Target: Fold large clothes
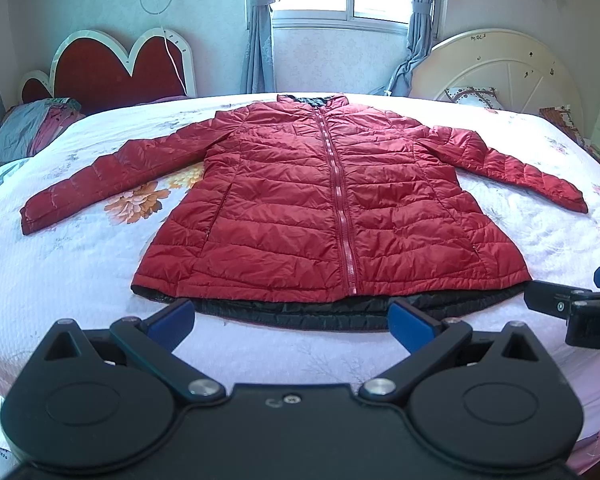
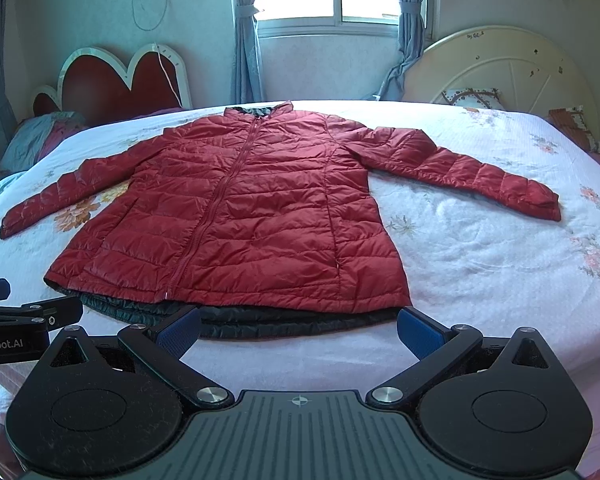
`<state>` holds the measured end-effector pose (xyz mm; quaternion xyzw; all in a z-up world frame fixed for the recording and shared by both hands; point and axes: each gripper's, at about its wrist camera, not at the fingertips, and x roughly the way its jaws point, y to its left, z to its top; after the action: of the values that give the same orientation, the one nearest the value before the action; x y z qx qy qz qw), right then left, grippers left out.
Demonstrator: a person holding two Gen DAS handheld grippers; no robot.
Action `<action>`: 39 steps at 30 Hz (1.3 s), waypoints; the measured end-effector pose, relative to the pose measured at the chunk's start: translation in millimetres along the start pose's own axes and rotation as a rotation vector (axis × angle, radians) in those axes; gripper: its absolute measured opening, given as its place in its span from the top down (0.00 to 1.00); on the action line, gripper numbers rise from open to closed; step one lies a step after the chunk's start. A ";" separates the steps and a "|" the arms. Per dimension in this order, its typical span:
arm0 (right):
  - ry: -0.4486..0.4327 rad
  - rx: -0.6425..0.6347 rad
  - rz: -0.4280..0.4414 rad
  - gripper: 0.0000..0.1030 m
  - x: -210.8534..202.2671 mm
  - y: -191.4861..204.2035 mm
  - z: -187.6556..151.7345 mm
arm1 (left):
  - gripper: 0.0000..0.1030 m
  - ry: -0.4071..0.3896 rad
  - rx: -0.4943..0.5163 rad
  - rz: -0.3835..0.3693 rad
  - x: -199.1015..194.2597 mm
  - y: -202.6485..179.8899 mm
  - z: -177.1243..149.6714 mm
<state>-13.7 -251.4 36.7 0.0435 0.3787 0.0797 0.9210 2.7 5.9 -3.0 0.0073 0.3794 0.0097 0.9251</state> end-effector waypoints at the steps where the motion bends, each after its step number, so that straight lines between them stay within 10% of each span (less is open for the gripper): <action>1: 0.000 0.000 0.000 0.00 0.2 1.2 0.1 | 0.00 0.001 0.002 0.001 0.0 -1.3 0.2; 39: -0.005 0.000 0.003 0.00 -1.0 5.2 2.7 | 0.00 -0.003 0.000 0.021 1.2 5.5 4.3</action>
<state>-13.1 -246.5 40.1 0.0442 0.3765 0.0810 0.9218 6.5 11.4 -0.7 0.0112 0.3778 0.0194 0.9256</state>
